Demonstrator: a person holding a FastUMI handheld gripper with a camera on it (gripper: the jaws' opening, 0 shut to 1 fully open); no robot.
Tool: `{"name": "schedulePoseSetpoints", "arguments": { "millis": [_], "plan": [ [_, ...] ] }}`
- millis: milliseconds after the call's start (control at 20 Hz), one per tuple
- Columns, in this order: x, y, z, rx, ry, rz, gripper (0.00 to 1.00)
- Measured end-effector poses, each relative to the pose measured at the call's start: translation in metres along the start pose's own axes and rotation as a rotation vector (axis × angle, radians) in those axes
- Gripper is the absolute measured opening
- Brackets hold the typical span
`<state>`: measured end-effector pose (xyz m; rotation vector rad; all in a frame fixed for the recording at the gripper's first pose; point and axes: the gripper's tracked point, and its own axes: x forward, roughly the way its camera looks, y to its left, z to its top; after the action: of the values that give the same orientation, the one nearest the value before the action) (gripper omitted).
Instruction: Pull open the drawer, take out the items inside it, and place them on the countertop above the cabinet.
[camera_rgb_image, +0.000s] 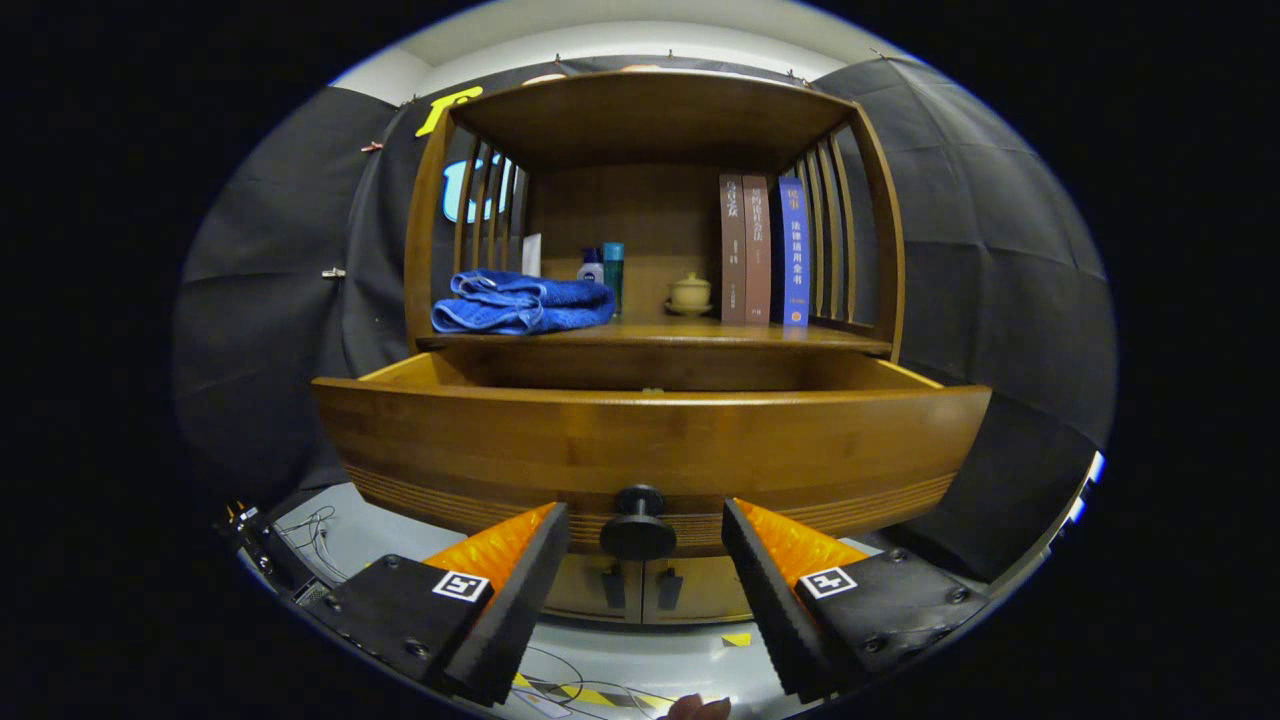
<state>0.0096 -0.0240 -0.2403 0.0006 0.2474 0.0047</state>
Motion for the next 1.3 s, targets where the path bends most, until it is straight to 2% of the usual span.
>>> {"name": "schedulePoseSetpoints", "arguments": {
  "millis": [250, 450, 550, 800, 1050, 1200, 1250, 1300],
  "plan": [
    [-0.024, -0.010, 0.085, -0.029, -0.050, 0.021, 0.98],
    [-0.006, 0.003, 0.104, 0.009, 0.163, 0.125, 0.99],
    [0.017, 0.001, 0.108, 0.005, 0.249, 0.124, 0.99],
    [0.096, 0.007, 0.087, -0.020, 0.430, 0.116, 0.98],
    [0.159, -0.003, 0.048, -0.046, 0.568, 0.035, 0.98],
    [0.175, -0.008, 0.023, -0.069, 0.656, -0.010, 0.99],
    [0.183, -0.009, 0.015, -0.065, 0.674, -0.023, 0.98],
    [0.189, -0.011, 0.012, -0.061, 0.681, -0.037, 0.91]
  ]
}}
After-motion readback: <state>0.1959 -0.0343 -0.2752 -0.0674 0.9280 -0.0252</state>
